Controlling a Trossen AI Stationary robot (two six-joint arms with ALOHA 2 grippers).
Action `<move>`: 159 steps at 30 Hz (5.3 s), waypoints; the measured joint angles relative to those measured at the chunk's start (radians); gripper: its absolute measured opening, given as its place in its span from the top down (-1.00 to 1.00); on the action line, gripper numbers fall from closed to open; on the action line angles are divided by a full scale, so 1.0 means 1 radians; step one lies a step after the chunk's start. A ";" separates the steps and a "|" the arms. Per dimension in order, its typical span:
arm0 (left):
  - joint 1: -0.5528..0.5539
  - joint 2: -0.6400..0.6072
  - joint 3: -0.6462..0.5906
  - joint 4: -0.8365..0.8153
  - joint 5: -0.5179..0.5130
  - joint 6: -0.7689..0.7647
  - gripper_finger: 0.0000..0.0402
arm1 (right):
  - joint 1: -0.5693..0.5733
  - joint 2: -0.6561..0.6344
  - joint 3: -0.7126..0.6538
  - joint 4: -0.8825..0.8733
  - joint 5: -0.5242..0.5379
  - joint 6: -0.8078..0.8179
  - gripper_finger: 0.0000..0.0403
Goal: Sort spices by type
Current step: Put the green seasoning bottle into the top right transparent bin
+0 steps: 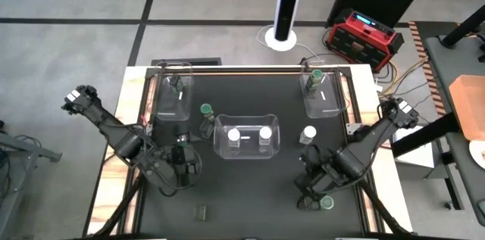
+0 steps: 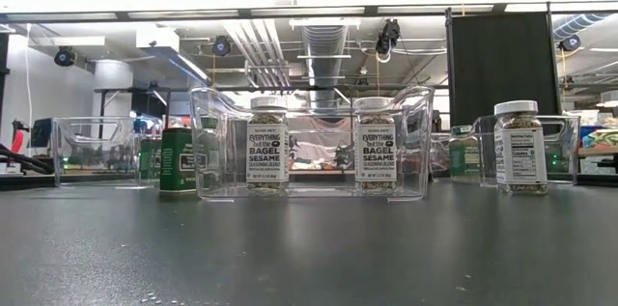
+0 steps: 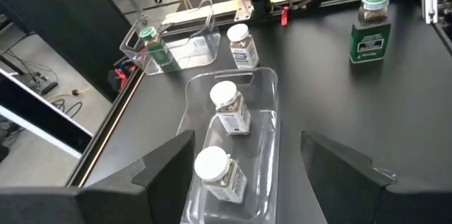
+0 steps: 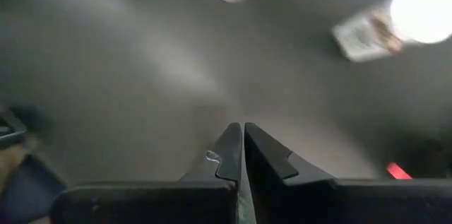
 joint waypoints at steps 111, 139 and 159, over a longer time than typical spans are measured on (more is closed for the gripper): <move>0.001 0.008 -0.040 -0.003 -0.078 -0.030 -0.20 | 0.183 0.000 -0.357 0.366 -0.469 0.326 0.01; 0.001 0.008 -0.040 -0.010 -0.114 -0.009 -0.20 | -0.179 -0.073 0.080 -0.077 -0.170 -0.126 0.01; 0.001 0.003 -0.040 -0.071 -0.114 -0.010 -0.20 | -0.991 -0.044 0.237 -0.079 -0.035 -0.843 0.02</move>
